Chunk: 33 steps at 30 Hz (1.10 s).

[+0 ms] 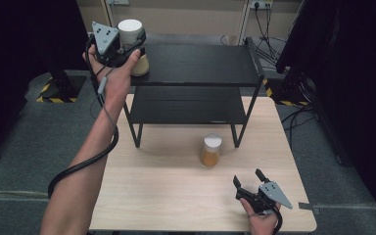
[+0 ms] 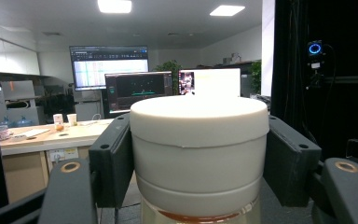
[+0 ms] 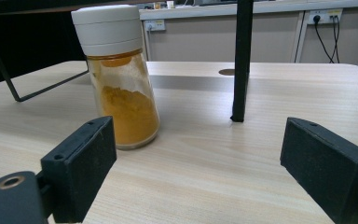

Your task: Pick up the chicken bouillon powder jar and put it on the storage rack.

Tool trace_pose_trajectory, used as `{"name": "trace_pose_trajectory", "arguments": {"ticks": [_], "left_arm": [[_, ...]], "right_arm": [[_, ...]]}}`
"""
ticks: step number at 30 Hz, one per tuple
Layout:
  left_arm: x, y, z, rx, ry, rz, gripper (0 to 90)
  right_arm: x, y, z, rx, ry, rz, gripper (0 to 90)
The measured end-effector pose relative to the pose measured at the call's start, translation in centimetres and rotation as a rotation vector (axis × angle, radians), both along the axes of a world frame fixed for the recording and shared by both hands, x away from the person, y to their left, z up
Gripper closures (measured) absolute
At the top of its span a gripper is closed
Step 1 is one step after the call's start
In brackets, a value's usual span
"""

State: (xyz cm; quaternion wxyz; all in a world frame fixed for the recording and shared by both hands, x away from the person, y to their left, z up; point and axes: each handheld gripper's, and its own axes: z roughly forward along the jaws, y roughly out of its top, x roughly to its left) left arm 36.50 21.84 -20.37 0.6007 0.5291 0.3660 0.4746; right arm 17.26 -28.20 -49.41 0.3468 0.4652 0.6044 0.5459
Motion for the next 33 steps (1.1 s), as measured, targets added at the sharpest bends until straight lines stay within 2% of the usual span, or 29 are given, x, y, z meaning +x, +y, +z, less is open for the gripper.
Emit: {"name": "trace_pose_trajectory", "arguments": {"ticks": [4,7,10,21,25,27,29,33], "left_arm": [[0.0,0.2,-0.2,0.004,-0.012,-0.008,32.9],[-0.3,0.1,0.0,-0.011,-0.008,0.004,22.1],[-0.8,0.1,0.1,-0.009,-0.008,0.010,17.1],[-2.7,0.7,0.2,-0.013,-0.036,0.018,15.4],[-3.6,0.9,0.0,-0.016,-0.049,0.008,15.4],[-4.1,1.0,-0.1,-0.034,-0.044,-0.002,15.4],[-4.5,1.2,-0.3,-0.028,-0.061,-0.008,15.4],[-5.3,1.5,-0.7,-0.033,-0.065,-0.028,15.5]], "right_arm": [[0.0,0.0,0.0,-0.001,-0.001,0.000,10.7],[0.0,0.0,0.0,-0.004,-0.002,0.000,10.6],[0.0,0.1,0.0,-0.007,-0.002,0.001,10.6],[0.0,0.1,0.1,-0.008,0.000,-0.001,10.6],[0.0,0.1,0.1,-0.009,0.000,-0.001,10.6],[0.0,0.1,0.1,-0.009,0.000,-0.001,10.6],[0.0,0.1,0.1,-0.009,0.001,-0.001,10.6],[0.0,0.1,0.0,-0.007,-0.001,-0.002,10.6]]}}
